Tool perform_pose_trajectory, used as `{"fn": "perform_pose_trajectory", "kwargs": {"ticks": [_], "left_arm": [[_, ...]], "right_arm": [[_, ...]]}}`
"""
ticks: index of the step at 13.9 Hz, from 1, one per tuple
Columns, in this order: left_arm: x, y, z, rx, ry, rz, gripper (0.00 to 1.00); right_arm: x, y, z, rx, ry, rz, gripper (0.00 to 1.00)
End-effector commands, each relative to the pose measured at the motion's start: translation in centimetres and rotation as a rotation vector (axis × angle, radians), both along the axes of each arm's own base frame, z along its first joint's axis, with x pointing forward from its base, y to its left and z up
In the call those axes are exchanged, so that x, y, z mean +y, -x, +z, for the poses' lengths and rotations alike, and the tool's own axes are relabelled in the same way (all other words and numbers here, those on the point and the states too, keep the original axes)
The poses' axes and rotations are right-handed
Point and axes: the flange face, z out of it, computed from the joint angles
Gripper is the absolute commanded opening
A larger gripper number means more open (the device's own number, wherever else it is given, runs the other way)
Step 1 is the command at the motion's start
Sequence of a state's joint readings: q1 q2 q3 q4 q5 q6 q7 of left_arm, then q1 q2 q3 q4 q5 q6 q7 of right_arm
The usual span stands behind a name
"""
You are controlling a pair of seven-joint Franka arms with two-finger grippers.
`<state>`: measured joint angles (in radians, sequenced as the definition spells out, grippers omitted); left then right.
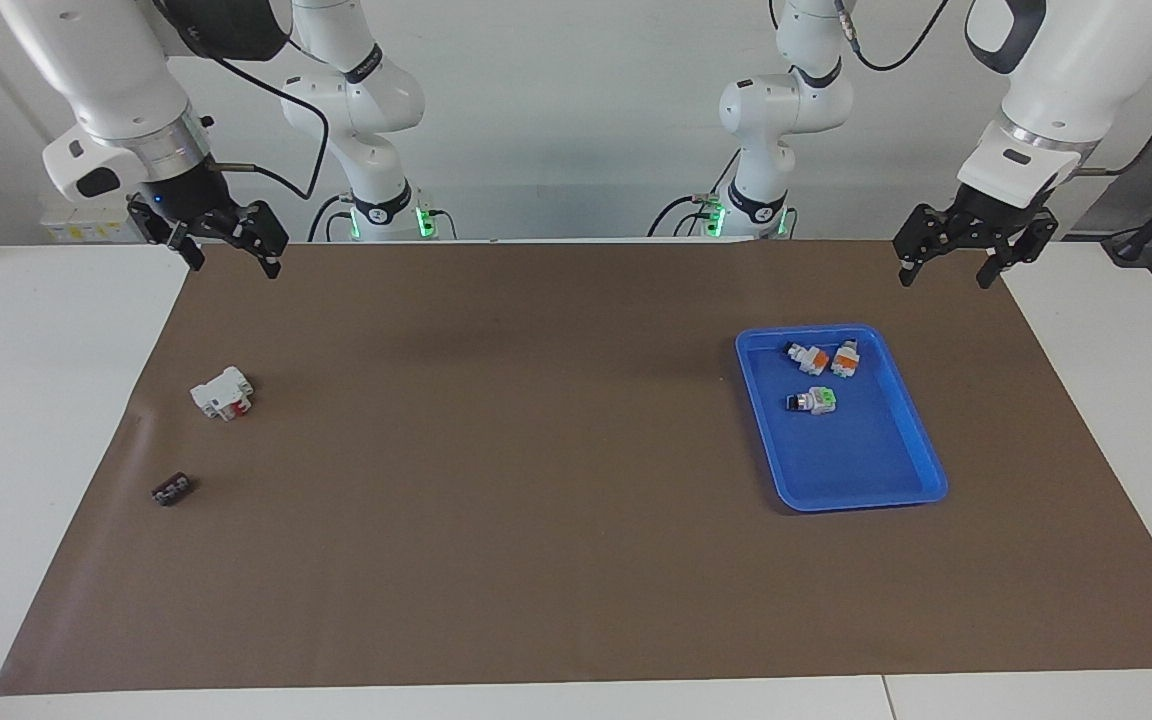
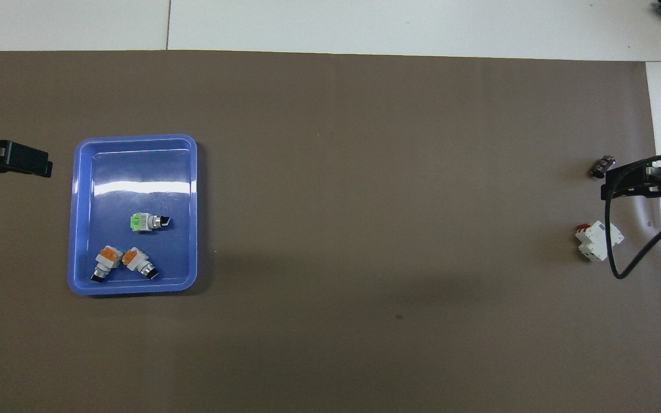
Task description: Turn and place switch with both arms
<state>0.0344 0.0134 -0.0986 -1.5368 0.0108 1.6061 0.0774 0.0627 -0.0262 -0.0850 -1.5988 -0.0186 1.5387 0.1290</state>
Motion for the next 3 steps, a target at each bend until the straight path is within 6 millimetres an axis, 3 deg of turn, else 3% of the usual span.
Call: {"fn": "perform_pose_trajectory", "kwargs": {"ticks": [1,3], "left_arm": [[-0.45,1.08,-0.01,-0.003,-0.006,0.002,1.00],[-0.53,1.15,-0.06,0.003,-0.006,0.001,1.00]], "right_arm": [[0.01,0.61,0.16,-0.001,-0.002,0.015,1.00],[0.01,0.61,0.16,-0.002,-0.002,0.013,1.00]]}}
